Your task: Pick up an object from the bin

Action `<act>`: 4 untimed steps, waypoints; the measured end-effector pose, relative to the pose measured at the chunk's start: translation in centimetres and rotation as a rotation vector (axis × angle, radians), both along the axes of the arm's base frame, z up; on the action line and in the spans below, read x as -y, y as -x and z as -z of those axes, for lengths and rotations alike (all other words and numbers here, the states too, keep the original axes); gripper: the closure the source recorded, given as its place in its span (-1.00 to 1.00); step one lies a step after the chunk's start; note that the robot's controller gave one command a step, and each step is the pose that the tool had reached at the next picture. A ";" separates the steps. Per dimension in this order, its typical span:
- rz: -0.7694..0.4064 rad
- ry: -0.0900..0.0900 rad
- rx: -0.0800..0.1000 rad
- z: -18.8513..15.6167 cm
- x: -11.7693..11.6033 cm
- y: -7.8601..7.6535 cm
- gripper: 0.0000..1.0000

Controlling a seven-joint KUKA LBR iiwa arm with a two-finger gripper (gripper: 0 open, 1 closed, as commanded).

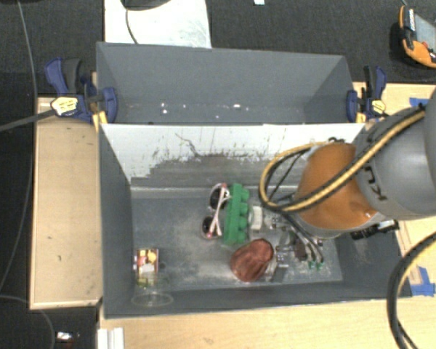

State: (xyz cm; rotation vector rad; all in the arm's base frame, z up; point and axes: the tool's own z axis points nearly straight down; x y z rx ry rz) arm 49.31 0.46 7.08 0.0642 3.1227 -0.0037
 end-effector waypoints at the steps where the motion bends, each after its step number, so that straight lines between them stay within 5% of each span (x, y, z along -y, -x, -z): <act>1: -0.001 0.000 0.001 0.0 0.0 -0.4 -1.00; 2: -0.217 0.004 0.006 0.0 4.5 -1.0 -1.00; 3: -0.007 -0.001 0.007 0.1 -3.6 -1.2 -1.00; 4: -0.040 -0.003 0.007 0.1 -6.5 -1.1 -1.00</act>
Offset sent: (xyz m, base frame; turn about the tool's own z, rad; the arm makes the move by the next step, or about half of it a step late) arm 0.0103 -0.0488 -0.0008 -0.2173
